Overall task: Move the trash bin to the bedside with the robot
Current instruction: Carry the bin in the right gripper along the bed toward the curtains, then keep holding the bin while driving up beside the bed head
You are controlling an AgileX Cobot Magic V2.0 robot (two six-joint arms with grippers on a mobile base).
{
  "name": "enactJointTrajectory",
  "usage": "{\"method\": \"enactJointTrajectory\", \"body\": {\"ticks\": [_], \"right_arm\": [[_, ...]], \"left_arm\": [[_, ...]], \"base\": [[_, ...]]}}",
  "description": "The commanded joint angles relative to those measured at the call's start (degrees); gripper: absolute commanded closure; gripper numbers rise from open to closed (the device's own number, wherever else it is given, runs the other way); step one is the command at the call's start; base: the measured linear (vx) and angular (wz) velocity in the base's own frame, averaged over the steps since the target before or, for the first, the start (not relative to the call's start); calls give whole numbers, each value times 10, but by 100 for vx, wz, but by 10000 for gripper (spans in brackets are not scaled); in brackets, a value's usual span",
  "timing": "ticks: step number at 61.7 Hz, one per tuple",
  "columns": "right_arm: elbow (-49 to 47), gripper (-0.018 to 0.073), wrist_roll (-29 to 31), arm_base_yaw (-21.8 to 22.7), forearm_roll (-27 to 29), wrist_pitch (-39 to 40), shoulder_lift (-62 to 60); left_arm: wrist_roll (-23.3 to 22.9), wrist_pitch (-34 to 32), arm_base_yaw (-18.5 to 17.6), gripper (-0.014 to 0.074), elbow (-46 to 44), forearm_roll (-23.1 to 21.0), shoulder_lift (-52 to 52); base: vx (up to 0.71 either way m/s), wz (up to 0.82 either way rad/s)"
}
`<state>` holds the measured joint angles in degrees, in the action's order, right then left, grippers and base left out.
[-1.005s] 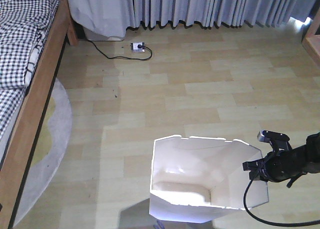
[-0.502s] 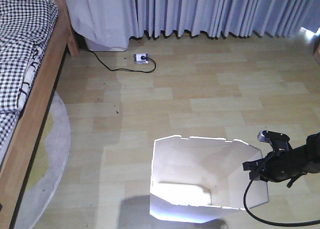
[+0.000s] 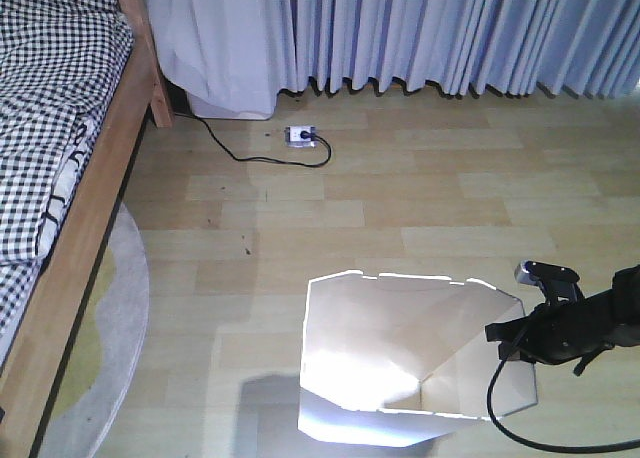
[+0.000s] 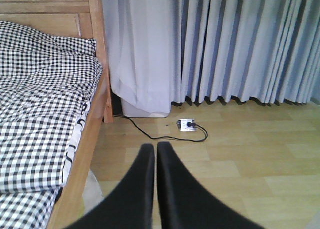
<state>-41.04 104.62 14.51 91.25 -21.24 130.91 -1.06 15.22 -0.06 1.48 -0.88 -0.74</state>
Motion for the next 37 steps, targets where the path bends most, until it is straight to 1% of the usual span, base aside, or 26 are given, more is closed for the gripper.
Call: {"method": "enactJointTrajectory", "body": {"ticks": [1,37], "right_arm": [[-3,564,-3,1,9,-112,-37],[-3,564,-3,1,9,-112,-37]], "left_arm": [[-3,-40,-1,603,11,-2,-8],[-3,-40,-1,603,11,-2,-8]], "base": [[22,7],[24,2]]}}
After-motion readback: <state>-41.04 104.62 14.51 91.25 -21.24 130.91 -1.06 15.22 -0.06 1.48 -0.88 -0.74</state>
